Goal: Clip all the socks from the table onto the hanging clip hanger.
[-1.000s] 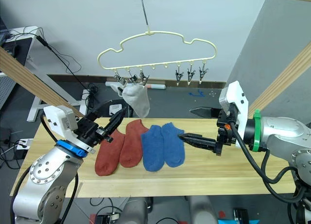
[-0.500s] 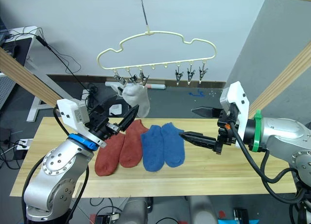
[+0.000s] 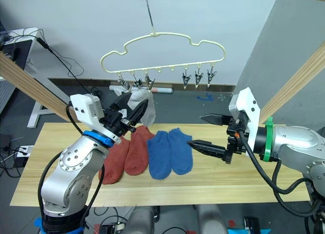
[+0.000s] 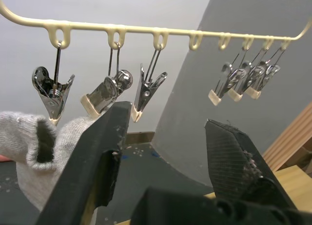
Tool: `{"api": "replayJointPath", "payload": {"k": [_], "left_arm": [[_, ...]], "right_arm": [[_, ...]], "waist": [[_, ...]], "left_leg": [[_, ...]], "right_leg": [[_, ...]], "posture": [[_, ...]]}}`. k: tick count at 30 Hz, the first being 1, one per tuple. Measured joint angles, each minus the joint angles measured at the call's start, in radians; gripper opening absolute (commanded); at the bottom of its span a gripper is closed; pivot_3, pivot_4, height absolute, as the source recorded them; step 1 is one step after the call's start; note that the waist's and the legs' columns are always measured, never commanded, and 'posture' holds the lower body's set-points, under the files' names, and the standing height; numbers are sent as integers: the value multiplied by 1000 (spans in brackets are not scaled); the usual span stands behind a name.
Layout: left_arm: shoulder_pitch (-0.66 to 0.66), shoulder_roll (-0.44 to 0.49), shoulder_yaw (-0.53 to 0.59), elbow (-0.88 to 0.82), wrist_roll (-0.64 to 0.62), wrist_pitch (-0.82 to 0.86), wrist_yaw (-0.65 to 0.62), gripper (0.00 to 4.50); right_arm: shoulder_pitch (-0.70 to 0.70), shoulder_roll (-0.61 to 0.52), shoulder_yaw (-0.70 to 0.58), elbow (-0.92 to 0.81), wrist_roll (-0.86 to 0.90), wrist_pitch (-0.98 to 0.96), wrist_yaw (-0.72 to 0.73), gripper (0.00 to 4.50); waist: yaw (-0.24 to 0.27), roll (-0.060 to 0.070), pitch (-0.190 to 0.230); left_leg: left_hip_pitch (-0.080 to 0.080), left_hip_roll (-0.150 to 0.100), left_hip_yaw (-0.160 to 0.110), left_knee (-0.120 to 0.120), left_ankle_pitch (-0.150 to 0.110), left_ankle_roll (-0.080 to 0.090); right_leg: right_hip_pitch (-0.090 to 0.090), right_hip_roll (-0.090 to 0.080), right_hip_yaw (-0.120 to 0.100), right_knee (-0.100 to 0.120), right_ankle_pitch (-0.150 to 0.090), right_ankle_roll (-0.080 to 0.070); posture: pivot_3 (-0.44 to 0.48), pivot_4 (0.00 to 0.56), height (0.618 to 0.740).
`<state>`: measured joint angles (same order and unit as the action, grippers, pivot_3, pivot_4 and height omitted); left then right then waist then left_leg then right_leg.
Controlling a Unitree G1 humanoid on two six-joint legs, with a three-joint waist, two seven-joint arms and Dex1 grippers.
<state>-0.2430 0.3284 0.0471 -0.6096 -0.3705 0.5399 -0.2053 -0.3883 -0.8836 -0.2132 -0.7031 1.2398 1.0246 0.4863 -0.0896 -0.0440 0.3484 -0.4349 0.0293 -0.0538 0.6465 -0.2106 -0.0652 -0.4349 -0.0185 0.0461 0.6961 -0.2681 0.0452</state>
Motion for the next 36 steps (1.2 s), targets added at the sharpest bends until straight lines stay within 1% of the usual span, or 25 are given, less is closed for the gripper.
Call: {"api": "replayJointPath", "payload": {"k": [2,11,17,23,30,33,34,36], "left_arm": [[-8,-3,-2,1,4,0,0,1262],[-56,-22,-20,43,56,26,29,1262],[-89,-41,-25,78,67,26,27,1262],[-149,-59,-42,154,88,19,18,1262],[-162,-63,-42,182,109,15,18,1262],[-162,-70,-39,182,100,16,15,1262],[-162,-70,-38,182,98,18,14,1634],[-162,-69,-38,181,98,20,15,2089]], "right_arm": [[8,-3,0,-1,2,-1,-9,4500],[21,-13,0,-21,40,-14,-54,4500],[26,-18,0,-25,55,-18,-79,4500],[39,-21,0,-40,80,-26,-115,4500],[57,-42,-1,-48,107,-39,-145,4500],[59,-47,-1,-53,117,-50,-155,4500],[59,-50,-1,-54,118,-53,-158,4500],[61,-52,-1,-57,119,-57,-161,4500]], "waist": [[0,0,0],[-5,0,0],[-11,0,0],[-18,0,0],[-26,0,0],[-26,0,0],[-26,0,0],[-26,0,0]], "left_leg": [[0,0,0,0,0,0],[0,0,0,0,0,0],[0,0,0,-1,0,0],[-1,0,1,-1,0,0],[-1,0,1,-2,0,0],[-1,0,1,-2,0,0],[-1,0,1,-2,0,0],[-1,0,1,-2,0,0]], "right_leg": [[0,0,0,0,0,0],[0,0,0,-1,-2,3],[0,0,0,-1,-2,3],[0,0,0,-3,-2,4],[0,0,1,-6,-1,4],[0,0,1,-6,-1,4],[1,0,1,-7,-1,4],[1,0,1,-7,-1,5]], "posture": [[-244,350,740],[-264,351,740],[-276,354,740],[-299,359,740],[-304,362,740],[-302,364,740],[-296,365,740],[-296,365,740]]}}
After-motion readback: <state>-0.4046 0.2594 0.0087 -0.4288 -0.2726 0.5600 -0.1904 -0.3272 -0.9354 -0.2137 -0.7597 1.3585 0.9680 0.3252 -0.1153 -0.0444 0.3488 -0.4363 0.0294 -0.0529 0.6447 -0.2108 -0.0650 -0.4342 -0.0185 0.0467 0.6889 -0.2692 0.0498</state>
